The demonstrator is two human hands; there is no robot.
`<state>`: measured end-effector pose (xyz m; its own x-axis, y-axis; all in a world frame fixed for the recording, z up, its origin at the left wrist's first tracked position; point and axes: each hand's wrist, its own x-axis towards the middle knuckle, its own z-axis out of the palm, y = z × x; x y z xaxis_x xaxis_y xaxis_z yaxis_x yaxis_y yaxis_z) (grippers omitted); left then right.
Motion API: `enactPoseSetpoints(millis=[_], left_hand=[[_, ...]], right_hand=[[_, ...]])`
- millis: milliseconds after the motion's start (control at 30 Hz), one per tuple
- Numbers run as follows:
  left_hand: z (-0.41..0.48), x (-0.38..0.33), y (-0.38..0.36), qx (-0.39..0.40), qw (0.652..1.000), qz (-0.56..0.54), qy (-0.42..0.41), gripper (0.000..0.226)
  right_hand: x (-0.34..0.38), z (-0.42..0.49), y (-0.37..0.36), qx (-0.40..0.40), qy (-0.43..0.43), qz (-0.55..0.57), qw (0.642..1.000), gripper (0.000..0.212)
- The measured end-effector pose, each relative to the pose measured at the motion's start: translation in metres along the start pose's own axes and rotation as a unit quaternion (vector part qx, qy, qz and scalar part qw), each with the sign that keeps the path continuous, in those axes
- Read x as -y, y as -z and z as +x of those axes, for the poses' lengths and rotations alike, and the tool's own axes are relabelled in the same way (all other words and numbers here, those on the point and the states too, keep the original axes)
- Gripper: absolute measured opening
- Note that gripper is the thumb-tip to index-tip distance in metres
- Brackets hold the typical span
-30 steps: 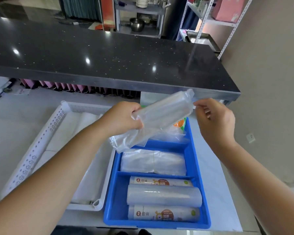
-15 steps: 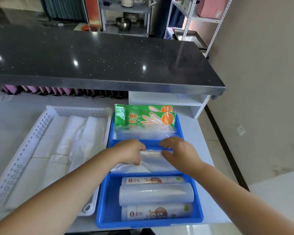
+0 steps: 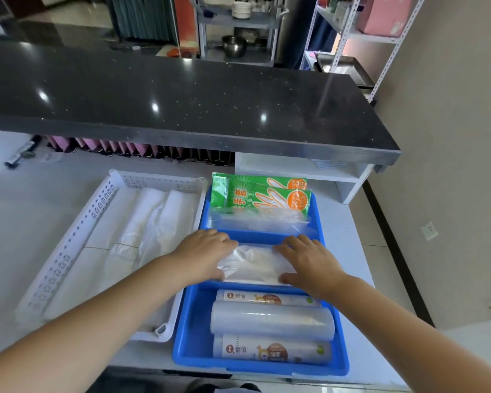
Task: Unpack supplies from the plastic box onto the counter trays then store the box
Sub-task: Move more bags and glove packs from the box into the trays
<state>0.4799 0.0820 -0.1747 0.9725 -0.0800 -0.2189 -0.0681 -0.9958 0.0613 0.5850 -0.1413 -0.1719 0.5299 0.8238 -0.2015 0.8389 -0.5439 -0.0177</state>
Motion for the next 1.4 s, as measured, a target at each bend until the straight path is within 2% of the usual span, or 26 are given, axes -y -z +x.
enactPoseSetpoints(millis=[133, 300, 400, 500, 567, 667, 767, 967, 1133, 1300, 1400], left_hand=[[0.003, -0.003, -0.002, 0.031, 0.998, 0.052, 0.004, 0.071], [0.003, -0.005, -0.008, 0.026, 0.997, 0.074, 0.010, 0.063], [0.001, -0.005, -0.010, 0.015, 0.998, 0.051, 0.028, 0.054], [-0.011, -0.001, -0.001, -0.033, 0.997, -0.010, 0.064, 0.050], [-0.028, 0.002, 0.006, -0.077, 0.990, -0.060, 0.104, 0.051], [-0.064, 0.008, 0.013, -0.141, 0.976, -0.073, 0.148, 0.040], [-0.106, 0.016, 0.015, -0.164, 0.967, -0.055, 0.186, 0.028], [-0.214, 0.032, -0.002, -0.155, 0.950, -0.069, 0.263, 0.032], [-0.326, 0.042, -0.034, -0.174, 0.936, -0.067, 0.299, 0.025], [-0.455, 0.051, -0.087, -0.190, 0.917, -0.063, 0.346, 0.023], [-0.526, 0.059, -0.123, -0.156, 0.905, -0.079, 0.388, 0.023]], right_hand=[[-0.001, 0.003, -0.003, 0.060, 0.001, 0.016, 0.998, 0.067], [-0.003, 0.007, -0.010, 0.047, 0.016, -0.003, 0.999, 0.062], [-0.007, 0.010, -0.011, 0.043, 0.030, -0.015, 0.999, 0.062], [-0.002, 0.012, -0.002, 0.010, 0.037, -0.031, 0.999, 0.059], [0.009, 0.014, 0.006, -0.023, 0.056, -0.053, 0.997, 0.050], [0.038, 0.017, 0.018, -0.071, 0.085, -0.059, 0.992, 0.034], [0.078, 0.019, 0.029, -0.101, 0.111, -0.053, 0.987, 0.026], [0.179, 0.011, 0.042, -0.135, 0.172, -0.067, 0.973, 0.016], [0.300, -0.015, 0.039, -0.158, 0.204, -0.100, 0.961, 0.011], [0.424, -0.037, -0.002, -0.167, 0.240, -0.030, 0.956, 0.018], [0.487, -0.051, -0.030, -0.143, 0.245, 0.005, 0.959, 0.017]])
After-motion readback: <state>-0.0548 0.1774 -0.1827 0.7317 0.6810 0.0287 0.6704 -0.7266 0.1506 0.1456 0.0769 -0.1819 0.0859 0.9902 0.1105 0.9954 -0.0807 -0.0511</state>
